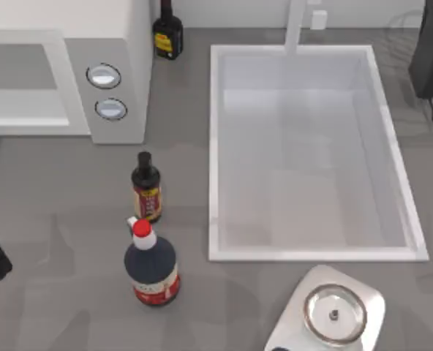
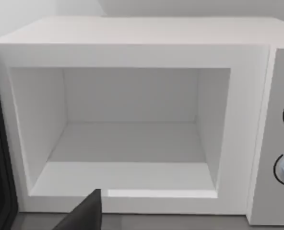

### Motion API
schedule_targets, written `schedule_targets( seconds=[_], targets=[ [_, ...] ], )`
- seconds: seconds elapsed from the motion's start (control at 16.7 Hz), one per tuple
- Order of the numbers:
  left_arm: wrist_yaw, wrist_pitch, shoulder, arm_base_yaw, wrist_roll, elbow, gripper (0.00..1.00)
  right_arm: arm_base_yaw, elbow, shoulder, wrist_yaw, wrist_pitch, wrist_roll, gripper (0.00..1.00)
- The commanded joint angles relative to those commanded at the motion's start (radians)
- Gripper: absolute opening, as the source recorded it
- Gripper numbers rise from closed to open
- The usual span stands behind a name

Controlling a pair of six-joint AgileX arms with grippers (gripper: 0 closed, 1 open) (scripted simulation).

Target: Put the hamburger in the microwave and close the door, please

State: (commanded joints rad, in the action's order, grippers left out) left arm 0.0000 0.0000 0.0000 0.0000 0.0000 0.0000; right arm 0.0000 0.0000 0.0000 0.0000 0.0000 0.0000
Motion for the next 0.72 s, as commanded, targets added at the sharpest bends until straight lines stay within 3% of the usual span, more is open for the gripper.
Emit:
schedule_targets(
  seconds=[0.3, 0.72],
  targets=[
    [-0.011, -0.049, 0.065, 0.02, 0.064, 0.051, 1.0, 0.0, 0.0, 0.0, 0.0, 0.0, 0.0, 1.0],
    [-0.013, -0.359, 0.551, 0.078, 0.478, 0.351, 1.0, 0.0, 0.0, 0.0, 0.0, 0.0, 0.0, 1.0]
  ],
)
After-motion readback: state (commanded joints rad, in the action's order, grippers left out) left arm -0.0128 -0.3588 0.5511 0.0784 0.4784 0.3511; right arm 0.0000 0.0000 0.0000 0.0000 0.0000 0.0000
